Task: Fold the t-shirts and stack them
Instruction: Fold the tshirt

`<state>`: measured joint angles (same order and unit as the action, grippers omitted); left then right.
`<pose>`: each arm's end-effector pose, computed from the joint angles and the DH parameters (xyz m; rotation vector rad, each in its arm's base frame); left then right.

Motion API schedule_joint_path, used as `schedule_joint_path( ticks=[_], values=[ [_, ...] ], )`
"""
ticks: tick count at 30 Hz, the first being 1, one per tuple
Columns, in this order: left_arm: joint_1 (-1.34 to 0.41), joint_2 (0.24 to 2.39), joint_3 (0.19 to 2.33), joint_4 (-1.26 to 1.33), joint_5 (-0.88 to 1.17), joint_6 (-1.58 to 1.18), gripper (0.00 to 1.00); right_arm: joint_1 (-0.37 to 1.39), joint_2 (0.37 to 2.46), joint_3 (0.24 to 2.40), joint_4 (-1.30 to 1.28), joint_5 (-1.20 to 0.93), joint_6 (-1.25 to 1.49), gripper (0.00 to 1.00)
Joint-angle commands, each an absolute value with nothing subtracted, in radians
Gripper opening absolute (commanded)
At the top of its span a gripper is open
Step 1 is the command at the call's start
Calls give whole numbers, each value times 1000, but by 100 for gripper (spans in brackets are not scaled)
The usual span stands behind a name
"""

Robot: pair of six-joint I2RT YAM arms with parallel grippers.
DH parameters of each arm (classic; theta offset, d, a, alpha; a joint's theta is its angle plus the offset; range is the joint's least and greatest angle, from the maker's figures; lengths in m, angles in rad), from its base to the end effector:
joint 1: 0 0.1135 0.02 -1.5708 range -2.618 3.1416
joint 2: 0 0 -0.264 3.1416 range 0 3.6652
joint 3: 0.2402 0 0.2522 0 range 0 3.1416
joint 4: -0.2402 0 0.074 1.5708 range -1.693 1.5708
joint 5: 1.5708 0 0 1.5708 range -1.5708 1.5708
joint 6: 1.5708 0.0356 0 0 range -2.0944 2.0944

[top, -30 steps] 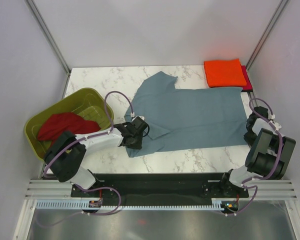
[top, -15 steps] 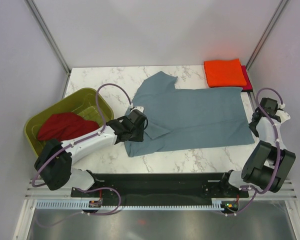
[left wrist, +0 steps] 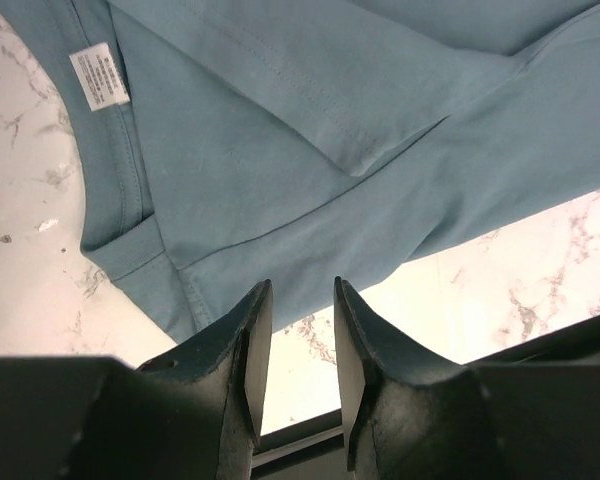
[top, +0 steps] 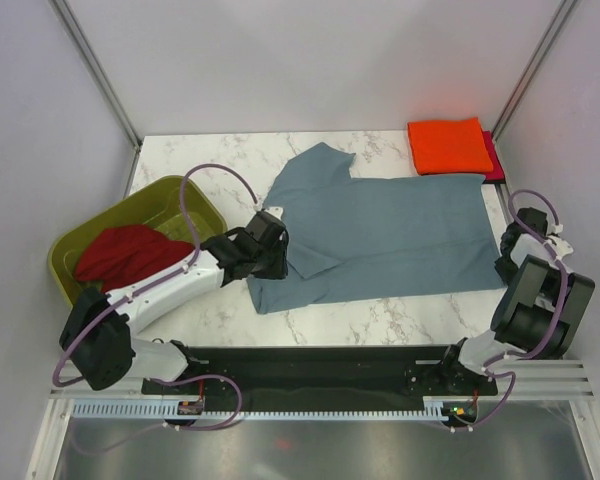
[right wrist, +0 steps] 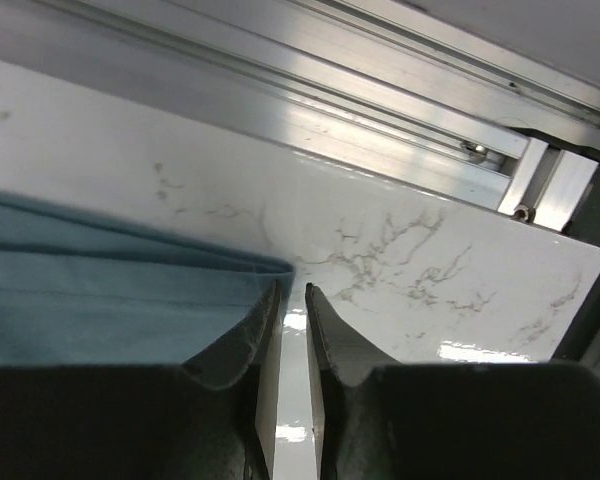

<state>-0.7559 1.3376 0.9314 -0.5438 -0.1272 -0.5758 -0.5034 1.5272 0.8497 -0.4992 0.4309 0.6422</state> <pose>0.2005 -0.1828 0.2398 0.1776 2.5461 -0.3778 0.2362 -0.1470 0.1723 1.5453 2.1808 -0.5460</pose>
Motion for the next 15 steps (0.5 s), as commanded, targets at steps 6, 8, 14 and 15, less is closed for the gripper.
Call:
schedule_joint_path(
  ticks=[6, 8, 14, 15],
  values=[
    [-736, 1216, 1112, -656, -152, -494, 40, -540, 1468, 836, -529, 477, 663, 23],
    [-736, 1203, 1111, -673, -147, -482, 40, -537, 1395, 848, -557, 442, 660, 23],
    [-736, 1172, 1026, -675, -5, -427, 40, -439, 1288, 877, -570, 189, 623, 26],
    [-738, 1175, 993, -673, 38, -423, 40, -433, 1293, 882, -580, 187, 624, 27]
  ],
)
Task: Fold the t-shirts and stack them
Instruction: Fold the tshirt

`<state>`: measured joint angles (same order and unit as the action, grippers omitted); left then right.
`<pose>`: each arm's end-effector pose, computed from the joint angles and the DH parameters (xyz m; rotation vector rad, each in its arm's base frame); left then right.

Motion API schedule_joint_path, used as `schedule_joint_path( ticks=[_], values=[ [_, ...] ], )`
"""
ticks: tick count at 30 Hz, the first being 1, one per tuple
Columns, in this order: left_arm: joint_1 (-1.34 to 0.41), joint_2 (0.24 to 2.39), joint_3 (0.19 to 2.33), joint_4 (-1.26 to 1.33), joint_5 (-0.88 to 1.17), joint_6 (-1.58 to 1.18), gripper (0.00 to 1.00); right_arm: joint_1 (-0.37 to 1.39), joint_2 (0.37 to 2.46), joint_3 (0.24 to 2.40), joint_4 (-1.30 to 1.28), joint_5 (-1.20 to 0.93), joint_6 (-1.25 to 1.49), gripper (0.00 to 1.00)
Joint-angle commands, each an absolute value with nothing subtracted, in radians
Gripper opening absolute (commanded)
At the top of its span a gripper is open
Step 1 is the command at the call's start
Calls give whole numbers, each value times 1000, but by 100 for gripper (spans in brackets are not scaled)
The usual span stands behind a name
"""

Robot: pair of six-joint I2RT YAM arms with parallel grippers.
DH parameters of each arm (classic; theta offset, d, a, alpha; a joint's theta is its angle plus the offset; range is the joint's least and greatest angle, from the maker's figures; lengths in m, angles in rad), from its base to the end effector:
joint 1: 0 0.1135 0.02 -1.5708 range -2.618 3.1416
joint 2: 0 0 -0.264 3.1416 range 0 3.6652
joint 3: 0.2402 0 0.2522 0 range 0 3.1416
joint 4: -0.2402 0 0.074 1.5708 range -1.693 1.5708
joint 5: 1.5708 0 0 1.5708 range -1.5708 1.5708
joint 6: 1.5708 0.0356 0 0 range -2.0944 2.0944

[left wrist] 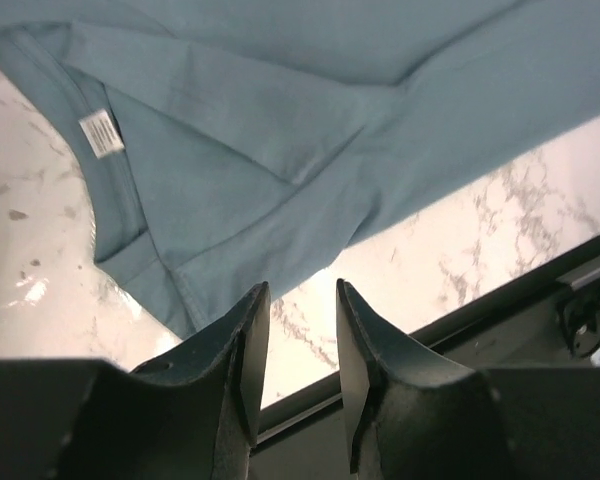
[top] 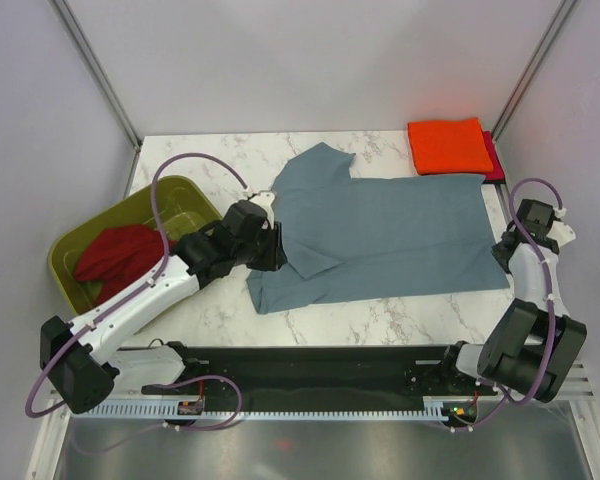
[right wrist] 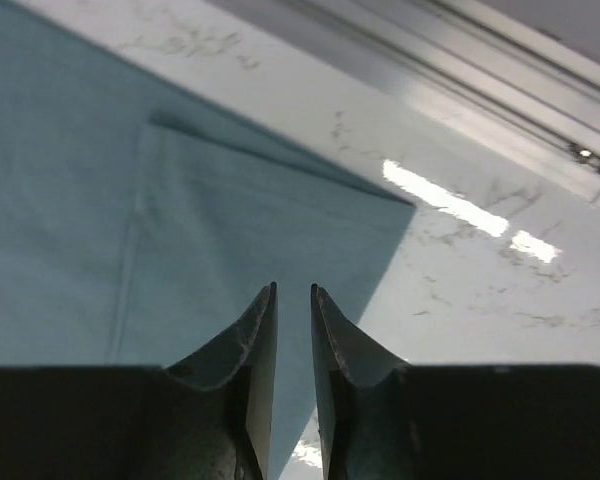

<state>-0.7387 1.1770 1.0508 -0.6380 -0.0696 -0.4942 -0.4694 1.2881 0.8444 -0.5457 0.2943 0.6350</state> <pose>0.1853 -0.1654 0.3102 0.2567 2.3807 -0.5226 0.2207 -0.1235 0.2257 1.4187 2.0893 -0.3103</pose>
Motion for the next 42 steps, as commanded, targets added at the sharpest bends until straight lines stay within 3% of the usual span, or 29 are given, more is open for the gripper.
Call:
schedule_joint_path(
  ticks=[1, 6, 21, 30, 38, 42],
  values=[
    [-738, 1175, 973, -667, 50, -431, 40, -433, 1307, 882, -586, 198, 633, 28],
    [-739, 1178, 823, -549, 130, -465, 41, -434, 1393, 888, -591, 224, 709, 40],
    [-739, 1407, 744, -472, -54, -558, 58, -505, 1577, 861, -479, 294, 723, 41],
    [-739, 1457, 744, -495, -170, -572, 54, -540, 1620, 844, -480, 373, 690, 42],
    [-741, 1486, 778, -555, -261, -591, 49, -566, 1517, 792, -515, 425, 681, 42],
    [-741, 1434, 798, -581, -236, -591, 51, -568, 1465, 793, -540, 407, 681, 42]
  ],
)
